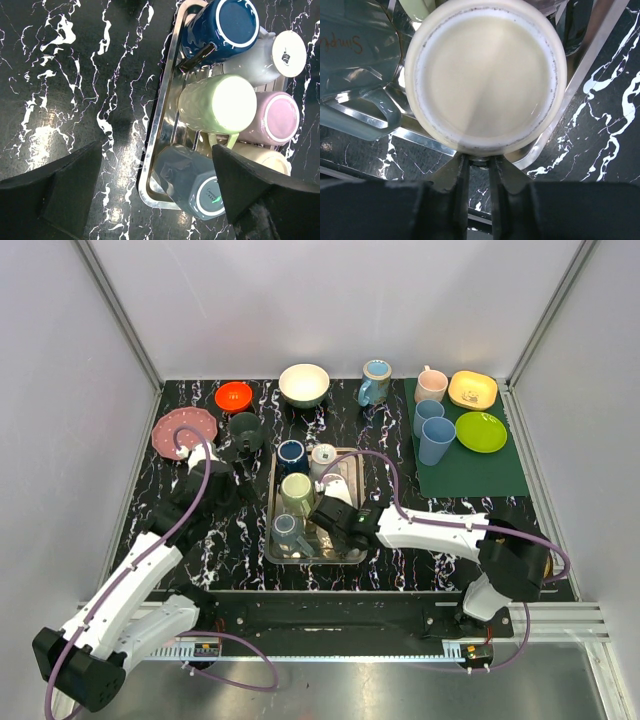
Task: Turn the mug right side up
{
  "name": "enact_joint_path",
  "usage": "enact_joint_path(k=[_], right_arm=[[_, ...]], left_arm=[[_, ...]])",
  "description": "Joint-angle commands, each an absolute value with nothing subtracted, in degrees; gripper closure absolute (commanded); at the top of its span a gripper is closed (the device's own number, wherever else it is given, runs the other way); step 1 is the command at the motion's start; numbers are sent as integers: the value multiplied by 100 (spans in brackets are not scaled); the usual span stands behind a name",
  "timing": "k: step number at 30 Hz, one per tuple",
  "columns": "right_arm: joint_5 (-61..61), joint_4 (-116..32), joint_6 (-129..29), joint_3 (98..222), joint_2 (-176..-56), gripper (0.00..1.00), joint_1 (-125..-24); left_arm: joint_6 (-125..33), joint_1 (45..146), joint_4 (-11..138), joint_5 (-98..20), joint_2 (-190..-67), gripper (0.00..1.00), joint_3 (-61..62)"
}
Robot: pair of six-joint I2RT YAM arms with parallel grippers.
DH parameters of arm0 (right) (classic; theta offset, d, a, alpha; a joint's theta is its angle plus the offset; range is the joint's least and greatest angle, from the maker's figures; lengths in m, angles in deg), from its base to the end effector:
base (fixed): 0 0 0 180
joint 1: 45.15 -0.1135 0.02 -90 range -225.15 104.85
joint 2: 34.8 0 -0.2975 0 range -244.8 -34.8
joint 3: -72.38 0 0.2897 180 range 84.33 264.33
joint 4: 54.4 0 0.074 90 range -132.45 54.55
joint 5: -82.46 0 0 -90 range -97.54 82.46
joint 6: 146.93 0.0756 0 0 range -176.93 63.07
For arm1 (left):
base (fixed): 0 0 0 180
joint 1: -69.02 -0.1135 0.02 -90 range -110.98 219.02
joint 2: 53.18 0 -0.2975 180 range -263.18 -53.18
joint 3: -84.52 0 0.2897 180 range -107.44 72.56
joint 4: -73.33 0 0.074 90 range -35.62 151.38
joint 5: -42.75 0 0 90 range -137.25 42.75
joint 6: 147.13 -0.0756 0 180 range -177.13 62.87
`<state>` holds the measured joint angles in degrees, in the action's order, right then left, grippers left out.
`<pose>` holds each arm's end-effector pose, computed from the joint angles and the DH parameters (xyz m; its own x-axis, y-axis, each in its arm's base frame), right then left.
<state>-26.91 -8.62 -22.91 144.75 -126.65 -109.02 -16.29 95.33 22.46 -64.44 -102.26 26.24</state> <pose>0.1826 0.3153 0.1823 -0.7712 -0.3737 -0.5154 -0.4276 0.9039 -0.0155 0.2074 -0.0776 0.2874 -0.5984 -0.4011 -0.6936 -0.2191 0.9146 -0.3398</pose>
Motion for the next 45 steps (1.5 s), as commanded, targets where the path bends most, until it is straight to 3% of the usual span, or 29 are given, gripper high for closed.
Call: enact_joint_path(k=[1,2,4,8,17,20,24,27,34,39,45], right_arm=[[-2705,-1124,-2450,14462,-12752,83,-10817],[-2670,-1133,-2450,14453,-12752,92,-10817],[-2600,-1168,-2485,14419,-12691,100,-10817],[-2450,-1125,-2494,14374,-12130,100,-10922],[-2495,-966,-2283,14840,-9572,100,-10976],[-1743,-1789,-2082,14543,-8931,100,-10311],[-10,-4858,-1353,13261,-7964,100,-9247],[949,-6068,-711,13187,-8215,100,-8814],[1821,-8242,422,13117,-9209,100,-8716],[2041,-8446,547,13310,-9623,100,-8716],[2094,-8209,363,13442,-9764,100,-8716]], left_arm=[[-1635,9539,2552,-6308,-10108,7,2642],[-1626,9539,2569,-6307,-10099,8,2660],[-1626,9539,2560,-6307,-10082,8,2669],[-1644,9539,2508,-6325,-9985,9,2607],[-1626,9539,2665,-6238,-9230,9,2194],[-1539,9539,3410,-5501,-8738,7,2403],[-1118,9548,5263,-3797,-8053,6,3098],[-442,9548,6723,-2576,-7902,6,3494],[876,9583,9200,-1378,-8894,8,3784],[1212,9653,10065,-1070,-9588,14,3785],[1230,9776,10215,-1007,-10046,30,3574]])
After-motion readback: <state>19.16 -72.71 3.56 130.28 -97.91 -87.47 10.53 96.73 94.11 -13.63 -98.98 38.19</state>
